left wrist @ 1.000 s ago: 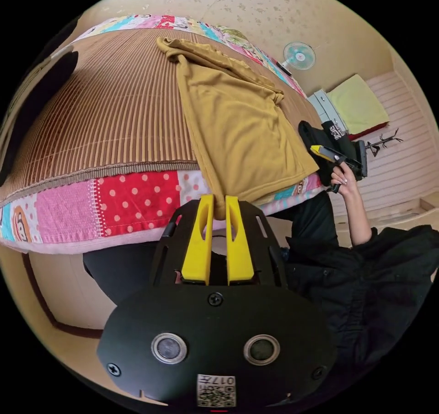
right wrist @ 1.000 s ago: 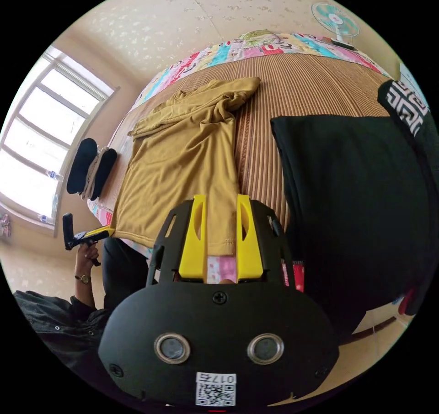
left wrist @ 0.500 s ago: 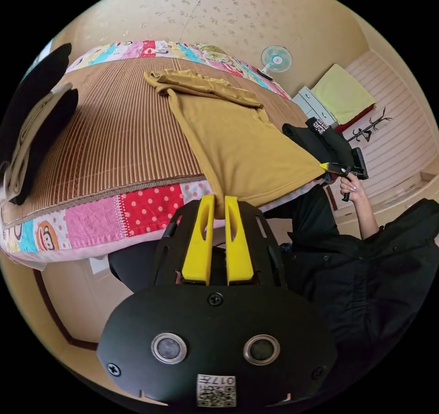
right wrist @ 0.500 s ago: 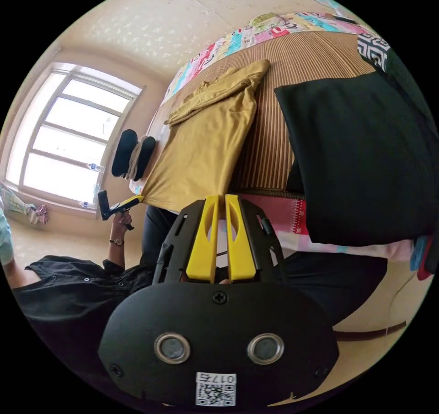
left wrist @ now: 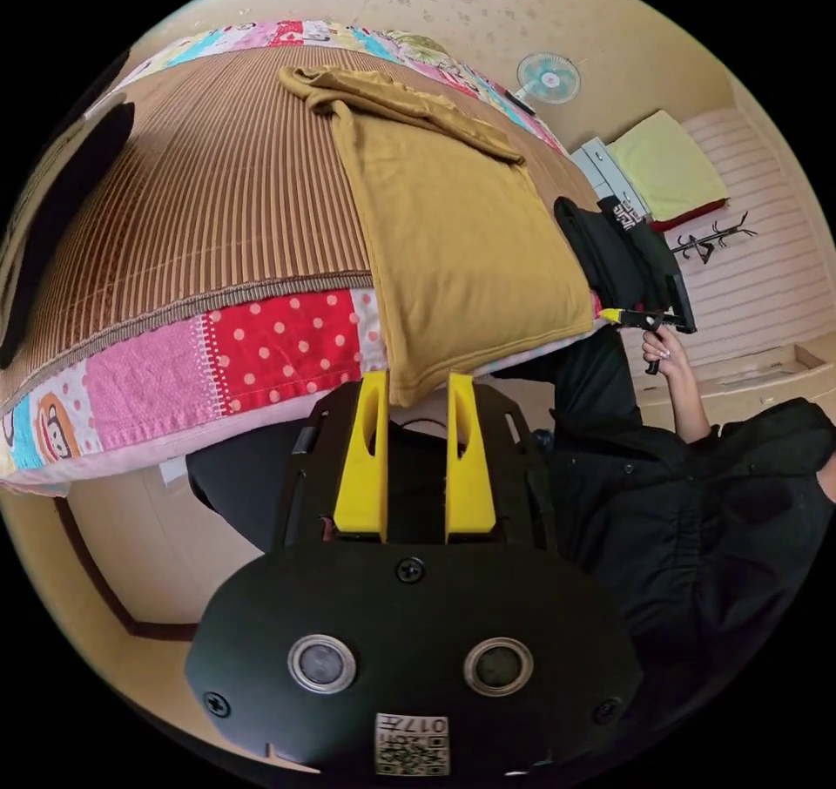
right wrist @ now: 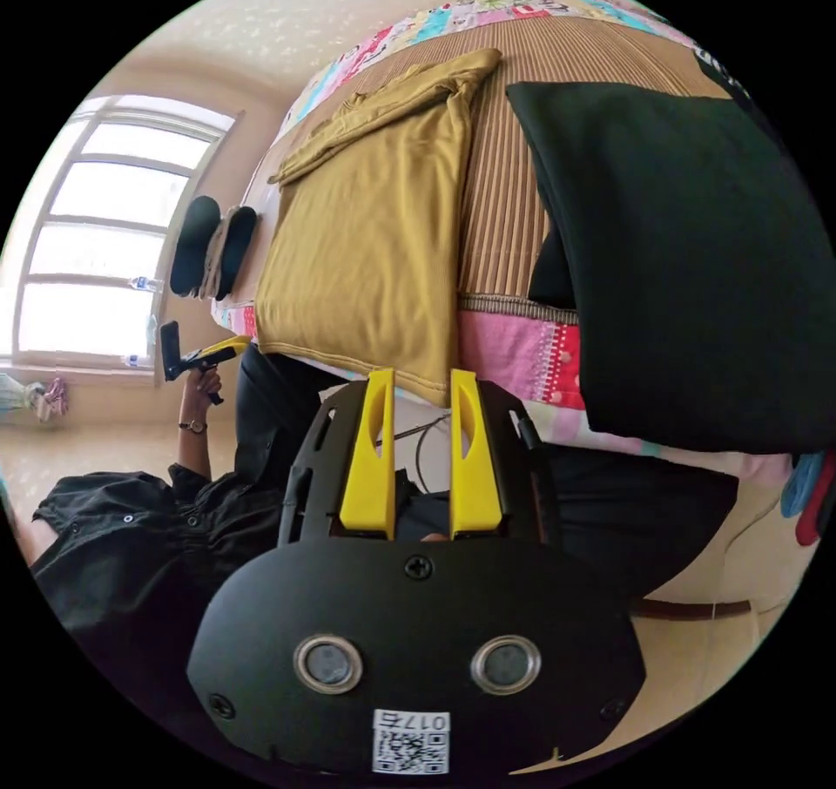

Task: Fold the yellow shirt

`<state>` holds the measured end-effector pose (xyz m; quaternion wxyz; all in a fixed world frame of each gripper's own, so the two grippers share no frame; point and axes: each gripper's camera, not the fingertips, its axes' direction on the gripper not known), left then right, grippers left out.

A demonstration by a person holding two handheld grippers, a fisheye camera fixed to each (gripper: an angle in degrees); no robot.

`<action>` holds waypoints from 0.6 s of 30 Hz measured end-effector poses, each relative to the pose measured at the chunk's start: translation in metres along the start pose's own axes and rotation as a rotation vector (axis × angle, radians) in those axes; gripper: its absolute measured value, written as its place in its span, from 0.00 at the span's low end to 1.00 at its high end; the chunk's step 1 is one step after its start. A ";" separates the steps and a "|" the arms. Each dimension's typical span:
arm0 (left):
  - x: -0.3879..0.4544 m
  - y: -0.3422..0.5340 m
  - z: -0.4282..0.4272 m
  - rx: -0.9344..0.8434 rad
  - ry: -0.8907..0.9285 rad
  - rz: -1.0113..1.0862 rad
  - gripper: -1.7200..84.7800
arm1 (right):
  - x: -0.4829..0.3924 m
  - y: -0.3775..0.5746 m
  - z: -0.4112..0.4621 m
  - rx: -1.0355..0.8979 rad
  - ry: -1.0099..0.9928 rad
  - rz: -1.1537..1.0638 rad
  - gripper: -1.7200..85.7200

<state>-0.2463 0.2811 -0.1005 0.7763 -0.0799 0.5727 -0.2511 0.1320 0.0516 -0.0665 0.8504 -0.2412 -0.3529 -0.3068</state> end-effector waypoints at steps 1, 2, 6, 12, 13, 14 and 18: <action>0.004 -0.004 0.005 -0.023 -0.008 0.016 0.15 | -0.001 -0.001 0.001 -0.003 0.020 0.001 0.13; 0.006 -0.006 0.007 -0.034 -0.008 0.021 0.15 | -0.002 -0.001 0.001 0.000 0.025 -0.002 0.13; 0.008 -0.018 0.023 -0.111 -0.011 0.023 0.15 | 0.003 -0.005 -0.004 0.015 -0.029 0.022 0.13; 0.012 -0.026 0.024 -0.085 0.011 0.014 0.12 | 0.005 -0.009 -0.012 0.010 -0.129 0.009 0.13; 0.011 -0.026 0.025 -0.084 0.009 0.002 0.10 | 0.005 -0.008 -0.014 0.013 -0.129 0.016 0.13; 0.010 -0.025 0.025 -0.083 0.008 -0.004 0.10 | 0.005 -0.008 -0.014 0.015 -0.125 0.018 0.13; 0.014 -0.011 0.016 -0.037 0.028 -0.026 0.08 | 0.007 -0.003 -0.025 0.010 -0.111 0.061 0.13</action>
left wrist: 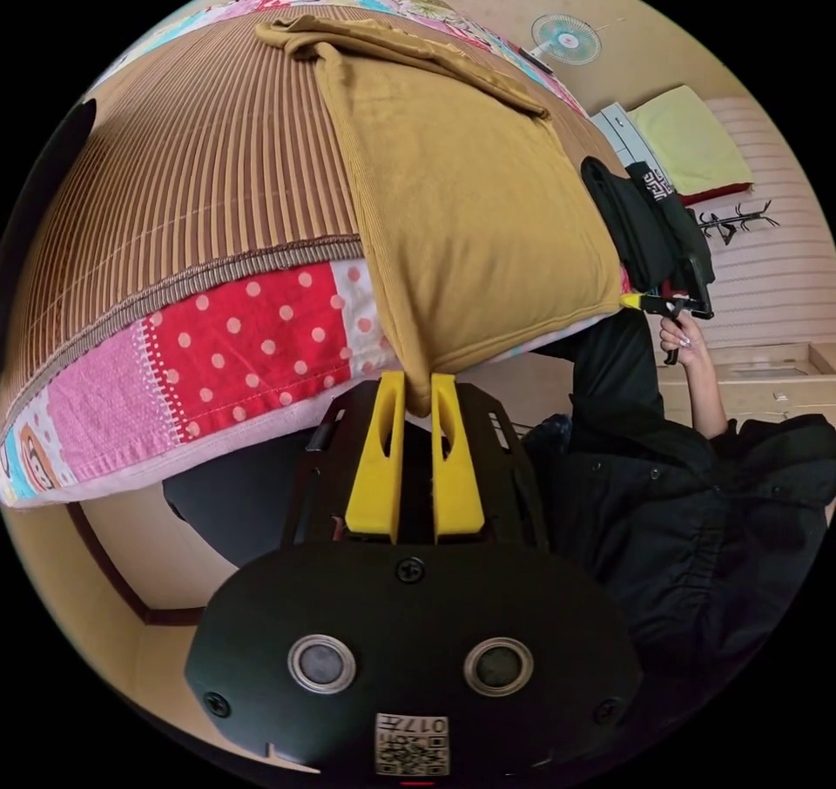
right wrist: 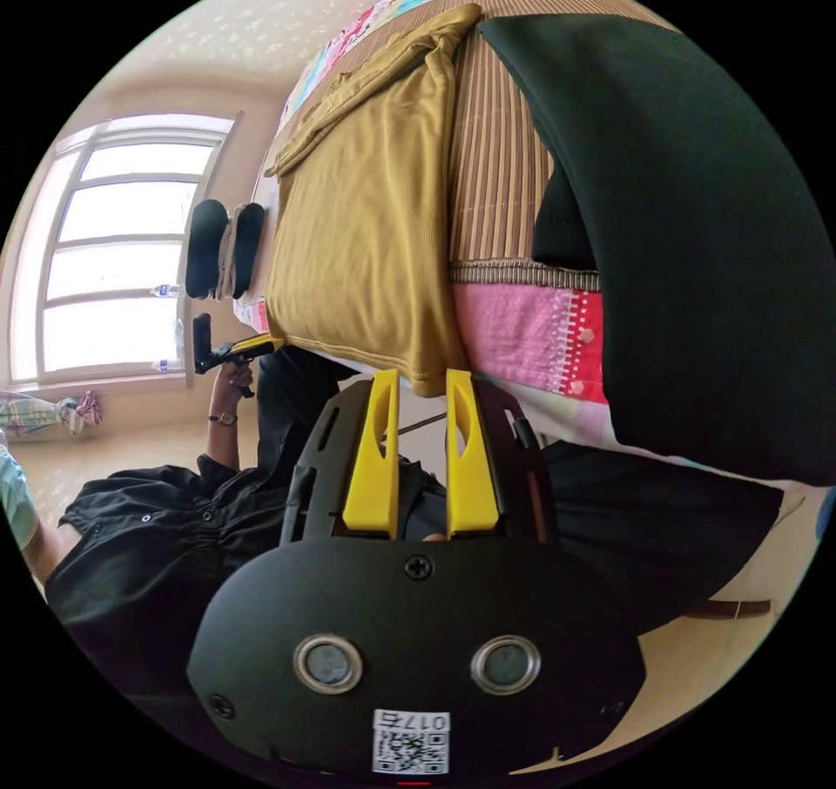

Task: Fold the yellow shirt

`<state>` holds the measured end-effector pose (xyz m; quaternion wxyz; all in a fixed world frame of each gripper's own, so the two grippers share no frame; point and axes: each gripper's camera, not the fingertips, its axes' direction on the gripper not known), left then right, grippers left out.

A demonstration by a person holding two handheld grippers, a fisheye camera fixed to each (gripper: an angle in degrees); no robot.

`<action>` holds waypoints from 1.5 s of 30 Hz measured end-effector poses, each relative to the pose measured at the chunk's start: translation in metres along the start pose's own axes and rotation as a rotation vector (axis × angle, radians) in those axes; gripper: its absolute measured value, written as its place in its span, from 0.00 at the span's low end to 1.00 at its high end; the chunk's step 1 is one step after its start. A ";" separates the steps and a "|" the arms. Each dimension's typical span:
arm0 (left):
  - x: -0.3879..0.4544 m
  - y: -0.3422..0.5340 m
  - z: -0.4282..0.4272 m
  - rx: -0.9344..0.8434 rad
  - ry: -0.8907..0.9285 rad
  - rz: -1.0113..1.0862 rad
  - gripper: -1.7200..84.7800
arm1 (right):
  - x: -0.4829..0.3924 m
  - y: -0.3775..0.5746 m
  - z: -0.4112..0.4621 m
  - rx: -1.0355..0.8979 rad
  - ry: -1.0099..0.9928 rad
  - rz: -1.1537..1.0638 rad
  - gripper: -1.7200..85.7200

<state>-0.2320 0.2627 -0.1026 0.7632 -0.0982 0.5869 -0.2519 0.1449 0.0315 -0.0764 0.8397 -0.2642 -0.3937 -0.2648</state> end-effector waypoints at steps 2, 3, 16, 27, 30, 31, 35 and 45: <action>-0.002 0.009 -0.010 0.034 0.028 -0.013 0.08 | -0.002 0.005 -0.005 -0.014 0.062 0.012 0.13; -0.005 0.015 -0.016 0.057 0.050 -0.021 0.08 | -0.003 0.008 -0.007 -0.028 0.130 0.018 0.14; -0.035 0.062 -0.051 0.176 0.233 -0.099 0.08 | 0.024 0.033 -0.021 0.066 -0.043 0.086 0.12; -0.060 0.113 -0.131 0.429 0.543 -0.137 0.08 | 0.029 0.106 -0.137 0.274 -0.538 -0.135 0.05; -0.058 0.123 -0.169 0.552 0.658 -0.052 0.08 | 0.008 0.117 -0.173 0.302 -0.567 -0.265 0.05; -0.054 0.127 -0.185 0.596 0.679 -0.012 0.08 | 0.000 0.121 -0.186 0.314 -0.593 -0.308 0.05; -0.042 0.147 -0.228 0.716 0.739 0.104 0.07 | -0.019 0.141 -0.219 0.388 -0.689 -0.423 0.05; -0.025 0.195 -0.281 0.834 0.915 0.273 0.08 | -0.022 0.191 -0.255 0.473 -0.993 -0.571 0.05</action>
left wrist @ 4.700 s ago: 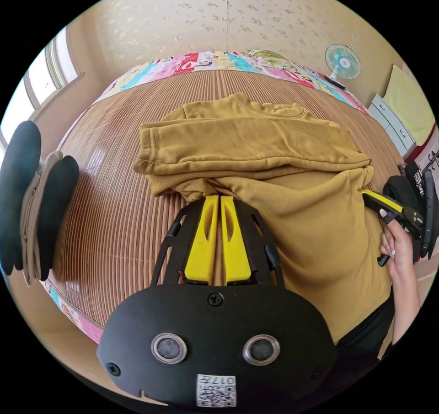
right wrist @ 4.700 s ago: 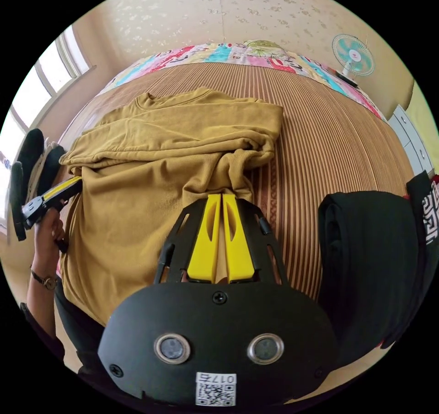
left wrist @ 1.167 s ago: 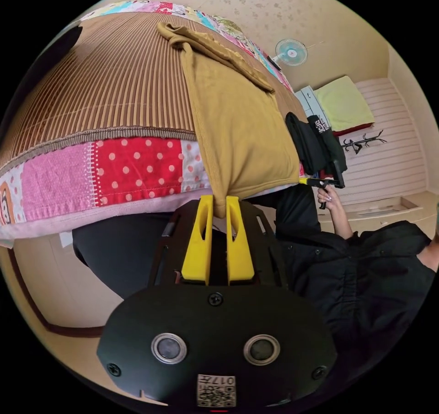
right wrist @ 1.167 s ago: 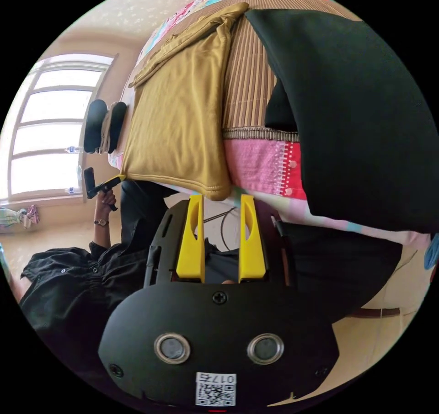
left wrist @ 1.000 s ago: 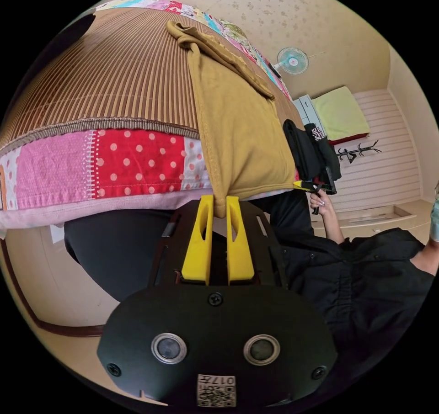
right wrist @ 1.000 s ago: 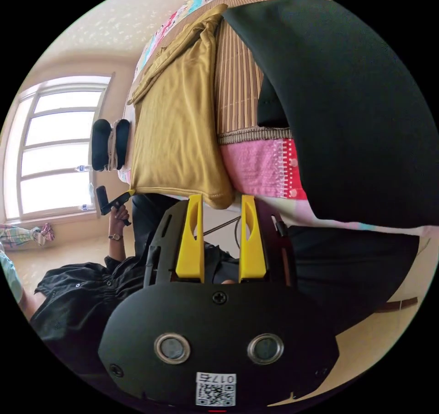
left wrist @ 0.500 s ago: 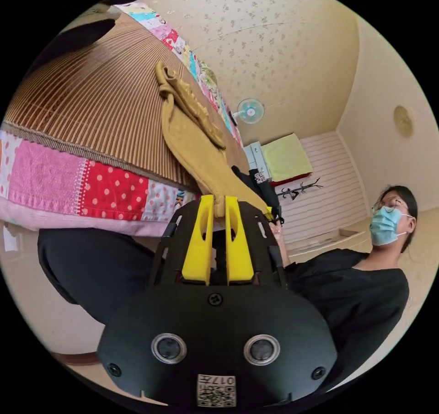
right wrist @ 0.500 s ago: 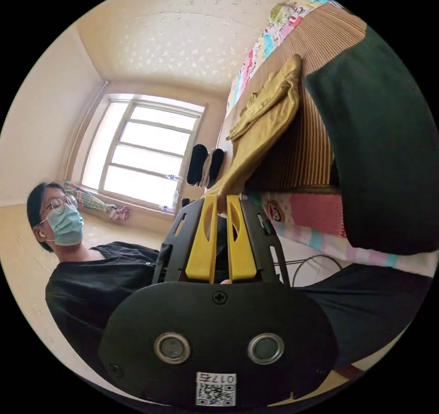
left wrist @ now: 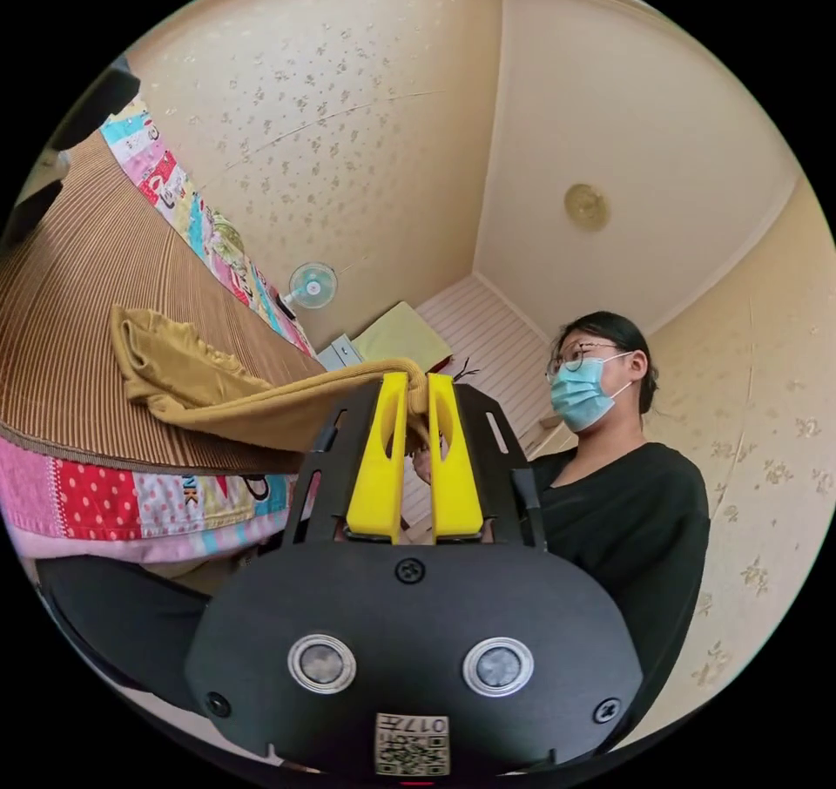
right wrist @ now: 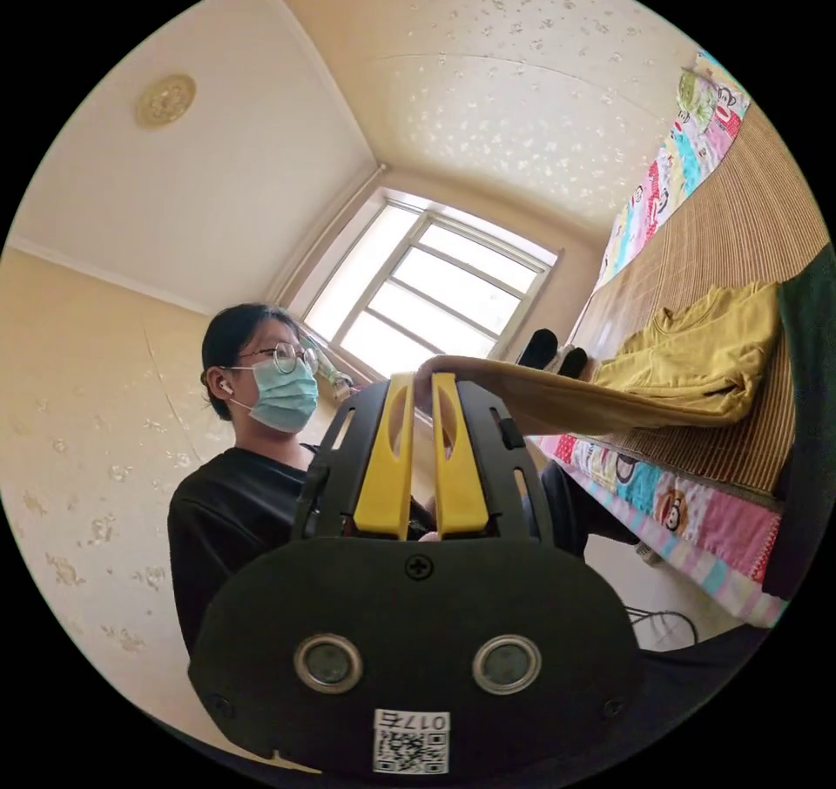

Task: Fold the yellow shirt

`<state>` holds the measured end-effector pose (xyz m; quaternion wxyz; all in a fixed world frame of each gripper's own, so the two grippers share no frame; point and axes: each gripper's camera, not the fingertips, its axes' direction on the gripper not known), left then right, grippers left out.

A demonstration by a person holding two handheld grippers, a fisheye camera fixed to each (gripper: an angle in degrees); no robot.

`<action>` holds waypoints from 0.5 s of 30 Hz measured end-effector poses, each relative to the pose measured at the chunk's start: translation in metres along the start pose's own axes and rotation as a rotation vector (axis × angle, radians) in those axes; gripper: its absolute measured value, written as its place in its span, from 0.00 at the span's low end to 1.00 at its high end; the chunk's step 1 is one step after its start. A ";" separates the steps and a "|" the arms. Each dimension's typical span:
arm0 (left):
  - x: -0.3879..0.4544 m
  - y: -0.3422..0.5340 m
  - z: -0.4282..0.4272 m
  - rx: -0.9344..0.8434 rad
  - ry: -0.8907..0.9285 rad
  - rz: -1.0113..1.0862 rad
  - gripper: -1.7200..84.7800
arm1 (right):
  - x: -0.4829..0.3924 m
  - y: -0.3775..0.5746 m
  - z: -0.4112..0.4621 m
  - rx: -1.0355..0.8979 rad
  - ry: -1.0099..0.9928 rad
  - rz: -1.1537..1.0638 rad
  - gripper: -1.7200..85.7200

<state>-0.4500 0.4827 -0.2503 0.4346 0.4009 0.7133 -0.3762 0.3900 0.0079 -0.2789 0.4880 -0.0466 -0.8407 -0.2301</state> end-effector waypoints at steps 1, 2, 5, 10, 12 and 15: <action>-0.003 -0.004 -0.001 -0.003 -0.008 0.002 0.08 | 0.003 0.000 -0.002 0.025 0.005 0.003 0.05; -0.006 -0.006 -0.002 0.002 -0.020 -0.005 0.08 | 0.006 -0.001 -0.004 0.039 0.016 0.011 0.05; -0.037 -0.016 0.003 0.021 -0.093 -0.086 0.08 | 0.038 -0.009 -0.010 0.133 0.140 0.110 0.05; -0.147 -0.029 0.017 0.157 -0.148 -0.347 0.07 | 0.128 -0.044 -0.004 0.202 0.383 0.281 0.05; -0.181 -0.037 0.027 0.181 -0.174 -0.402 0.07 | 0.163 -0.058 0.000 0.232 0.443 0.337 0.05; -0.224 -0.054 0.047 0.206 -0.249 -0.436 0.07 | 0.213 -0.081 0.012 0.277 0.546 0.394 0.06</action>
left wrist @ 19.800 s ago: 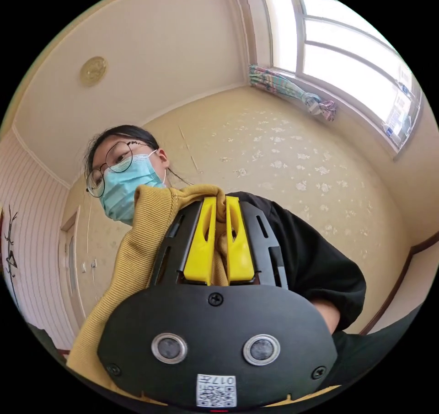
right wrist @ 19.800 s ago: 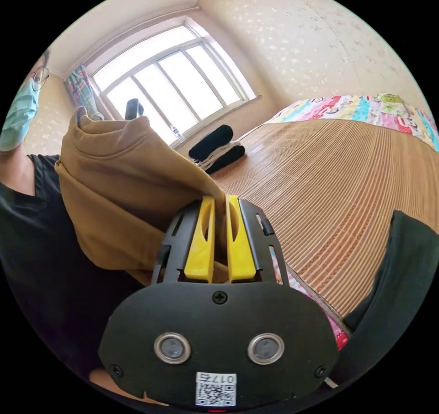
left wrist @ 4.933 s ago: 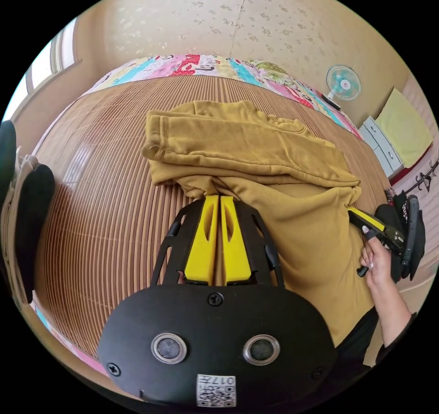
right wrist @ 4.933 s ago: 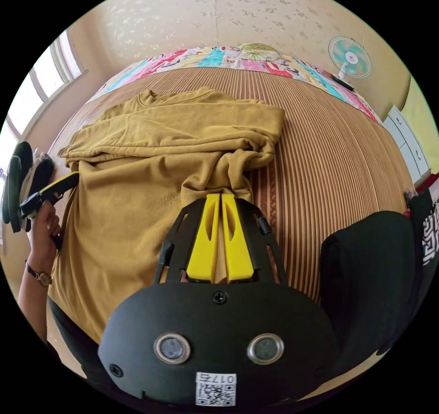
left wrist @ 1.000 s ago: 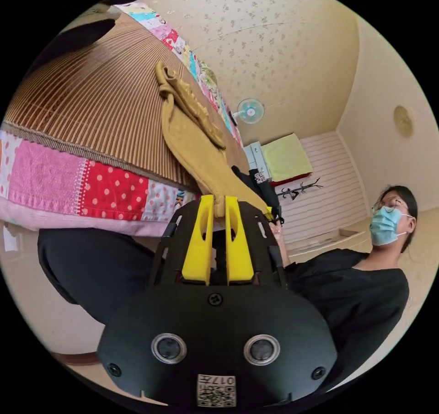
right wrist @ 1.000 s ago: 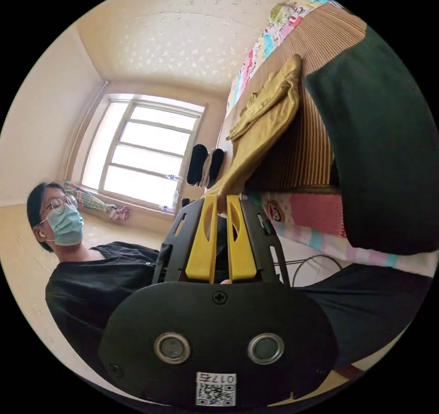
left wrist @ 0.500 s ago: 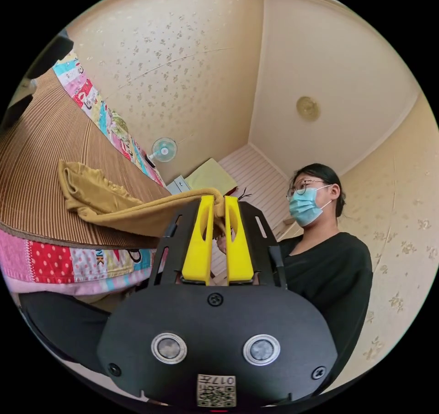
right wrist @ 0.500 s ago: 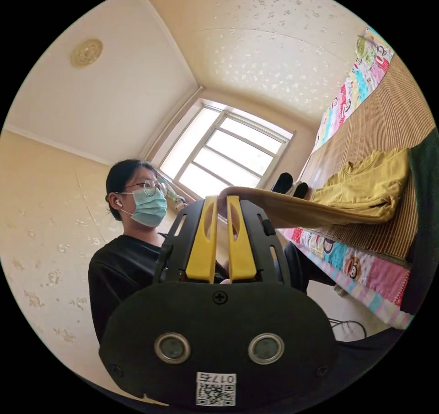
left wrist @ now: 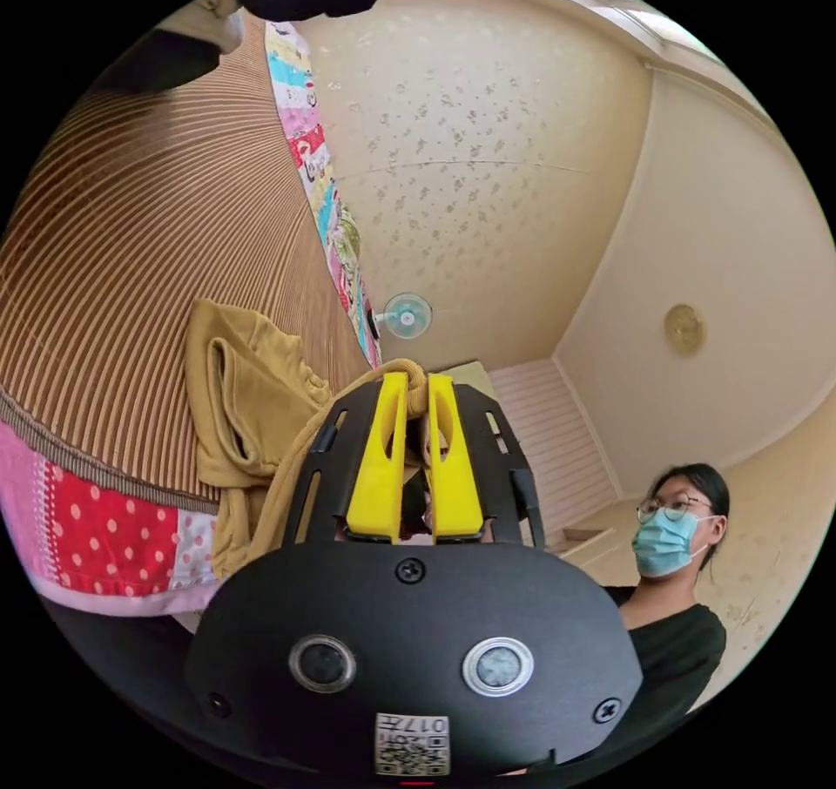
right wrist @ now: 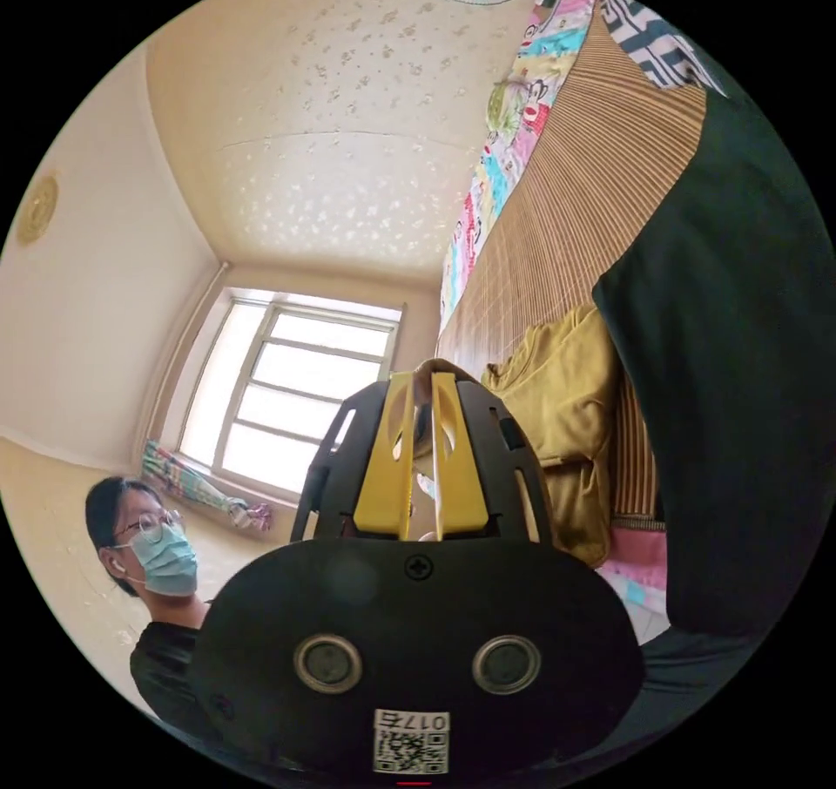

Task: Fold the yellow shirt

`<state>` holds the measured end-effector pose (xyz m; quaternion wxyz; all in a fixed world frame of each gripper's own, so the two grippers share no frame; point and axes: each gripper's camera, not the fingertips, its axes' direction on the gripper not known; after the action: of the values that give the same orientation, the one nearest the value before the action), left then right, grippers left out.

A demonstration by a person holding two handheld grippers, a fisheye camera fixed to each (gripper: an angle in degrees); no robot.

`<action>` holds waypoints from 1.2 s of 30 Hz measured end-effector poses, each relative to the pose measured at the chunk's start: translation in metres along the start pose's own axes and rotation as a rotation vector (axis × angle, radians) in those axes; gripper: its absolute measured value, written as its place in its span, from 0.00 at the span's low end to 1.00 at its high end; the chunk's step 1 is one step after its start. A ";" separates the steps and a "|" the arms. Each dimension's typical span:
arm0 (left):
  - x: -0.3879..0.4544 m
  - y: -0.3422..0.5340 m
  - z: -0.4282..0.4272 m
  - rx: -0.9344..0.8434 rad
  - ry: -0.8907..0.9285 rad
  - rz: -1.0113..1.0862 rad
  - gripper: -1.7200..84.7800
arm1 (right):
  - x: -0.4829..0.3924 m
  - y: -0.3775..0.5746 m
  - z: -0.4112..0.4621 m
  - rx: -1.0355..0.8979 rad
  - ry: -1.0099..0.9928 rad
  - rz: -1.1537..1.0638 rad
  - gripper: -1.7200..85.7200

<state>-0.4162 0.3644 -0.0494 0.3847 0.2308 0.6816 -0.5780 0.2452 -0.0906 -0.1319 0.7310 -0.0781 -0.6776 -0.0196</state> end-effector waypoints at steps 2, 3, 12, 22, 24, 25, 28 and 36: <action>-0.013 -0.016 0.019 0.016 -0.054 0.009 0.08 | 0.008 -0.016 0.026 0.024 0.128 -0.007 0.06; -0.023 -0.023 0.031 0.030 -0.085 -0.019 0.08 | 0.016 -0.025 0.045 0.028 0.196 0.004 0.06; -0.064 -0.037 0.079 0.163 -0.128 0.006 0.16 | 0.062 -0.041 0.139 0.155 0.351 -0.079 0.16; -0.028 -0.009 0.132 -0.084 -0.516 0.255 0.18 | 0.053 0.014 0.245 -0.115 0.717 -0.359 0.16; -0.017 0.009 0.143 -0.107 -0.602 0.340 0.18 | 0.053 0.034 0.261 -0.132 0.753 -0.421 0.15; -0.015 0.021 0.151 -0.137 -0.635 0.384 0.17 | 0.056 0.046 0.273 -0.153 0.791 -0.452 0.15; -0.028 0.044 0.177 -0.234 -0.738 0.429 0.16 | 0.076 0.073 0.302 -0.203 0.909 -0.494 0.13; -0.073 0.076 0.203 -0.238 -0.982 0.475 0.08 | 0.131 0.128 0.360 -0.181 1.226 -0.635 0.09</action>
<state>-0.2627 0.1952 -0.0457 0.8003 0.0367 0.4121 -0.4339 -0.0830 0.0965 0.0117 0.9312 0.0885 -0.1285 -0.3294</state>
